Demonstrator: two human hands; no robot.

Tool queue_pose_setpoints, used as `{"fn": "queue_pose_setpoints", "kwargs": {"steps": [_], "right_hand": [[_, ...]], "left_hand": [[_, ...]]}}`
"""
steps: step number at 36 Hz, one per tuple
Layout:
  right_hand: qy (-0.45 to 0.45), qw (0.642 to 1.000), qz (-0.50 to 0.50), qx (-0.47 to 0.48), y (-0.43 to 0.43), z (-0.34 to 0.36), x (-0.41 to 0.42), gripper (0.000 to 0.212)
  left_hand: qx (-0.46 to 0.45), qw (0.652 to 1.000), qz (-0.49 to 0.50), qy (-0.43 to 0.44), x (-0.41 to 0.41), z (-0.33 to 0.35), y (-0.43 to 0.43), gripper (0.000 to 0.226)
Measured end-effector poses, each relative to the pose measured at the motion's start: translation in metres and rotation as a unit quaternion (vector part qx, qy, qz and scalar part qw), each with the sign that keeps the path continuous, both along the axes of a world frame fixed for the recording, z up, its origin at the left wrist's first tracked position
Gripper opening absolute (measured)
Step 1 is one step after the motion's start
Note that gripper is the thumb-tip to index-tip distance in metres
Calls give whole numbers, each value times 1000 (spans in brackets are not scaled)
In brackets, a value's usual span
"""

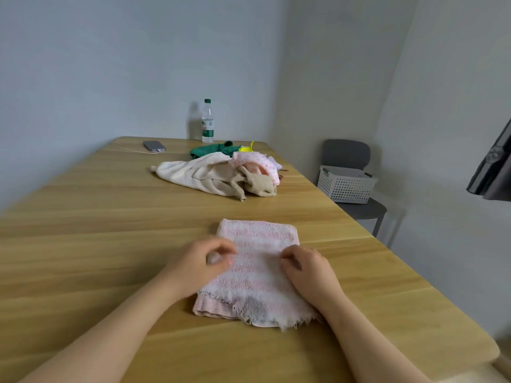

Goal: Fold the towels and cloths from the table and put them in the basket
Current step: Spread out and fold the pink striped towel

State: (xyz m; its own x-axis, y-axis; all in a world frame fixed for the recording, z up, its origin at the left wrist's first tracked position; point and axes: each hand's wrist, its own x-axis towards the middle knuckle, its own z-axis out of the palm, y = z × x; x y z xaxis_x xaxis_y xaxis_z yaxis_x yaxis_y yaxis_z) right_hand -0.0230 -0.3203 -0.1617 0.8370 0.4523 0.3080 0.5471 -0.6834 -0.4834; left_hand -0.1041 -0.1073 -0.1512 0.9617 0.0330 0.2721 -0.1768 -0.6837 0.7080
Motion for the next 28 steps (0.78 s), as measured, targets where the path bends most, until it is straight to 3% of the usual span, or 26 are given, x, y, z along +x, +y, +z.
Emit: {"fn": "queue_pose_setpoints", "kwargs": {"steps": [3,6,8,11,14,18,22,24,25,28], "right_hand": [[7,999,36,2,-9,1,-1,33],[16,991,127,-51,-17,2,-11,77],[-1,977,192,-99,-19,1,-18,85],[-32,965,220,-137,-17,-1,-22,90],[-46,974,196,-102,-14,-1,-23,78],[-143,971,183,-64,-9,-3,-25,45],[-131,980,127,-79,-9,-1,-26,47],[-126,986,94,-47,-9,-1,-28,44],[-119,989,86,-15,-10,0,-28,40],[-31,998,47,43,-11,3,-25,12]], "left_hand": [[120,982,-130,69,-13,-6,1,54],[257,947,-167,99,-16,-7,10,73],[257,945,-164,117,-16,-4,13,76],[220,952,-165,131,-15,0,14,61],[233,954,-148,113,-16,3,7,45],[243,969,-22,45,-20,7,-2,28],[232,972,29,14,-19,9,-2,23],[200,978,12,50,-18,8,4,24],[173,982,-8,76,-19,9,7,31],[96,981,-72,149,-27,17,13,83]]}}
